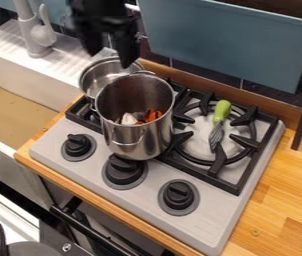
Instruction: Move the tall silver pot to the middle switch of the burner
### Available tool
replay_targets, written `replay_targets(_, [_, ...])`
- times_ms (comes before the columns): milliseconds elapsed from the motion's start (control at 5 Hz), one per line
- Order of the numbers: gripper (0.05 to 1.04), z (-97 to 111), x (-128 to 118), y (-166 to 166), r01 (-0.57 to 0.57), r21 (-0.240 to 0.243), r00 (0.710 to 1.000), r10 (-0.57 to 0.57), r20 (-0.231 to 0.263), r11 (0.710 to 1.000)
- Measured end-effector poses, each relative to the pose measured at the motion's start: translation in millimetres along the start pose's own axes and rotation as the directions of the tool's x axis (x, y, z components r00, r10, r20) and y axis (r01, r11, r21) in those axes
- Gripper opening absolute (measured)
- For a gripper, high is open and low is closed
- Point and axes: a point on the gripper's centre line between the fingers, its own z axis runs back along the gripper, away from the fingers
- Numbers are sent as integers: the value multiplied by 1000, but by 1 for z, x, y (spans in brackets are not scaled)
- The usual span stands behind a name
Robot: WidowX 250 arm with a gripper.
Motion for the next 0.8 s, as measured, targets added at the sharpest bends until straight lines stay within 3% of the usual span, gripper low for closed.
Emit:
replay_targets(200, [994,-3,9,-10,16,55,999,-18,28,998])
replay_targets(600, [994,-19,4,-27,51,60,998,-52,20,997])
replay_targets(800, [994,-21,8,-30,42,47,998,-44,55,998])
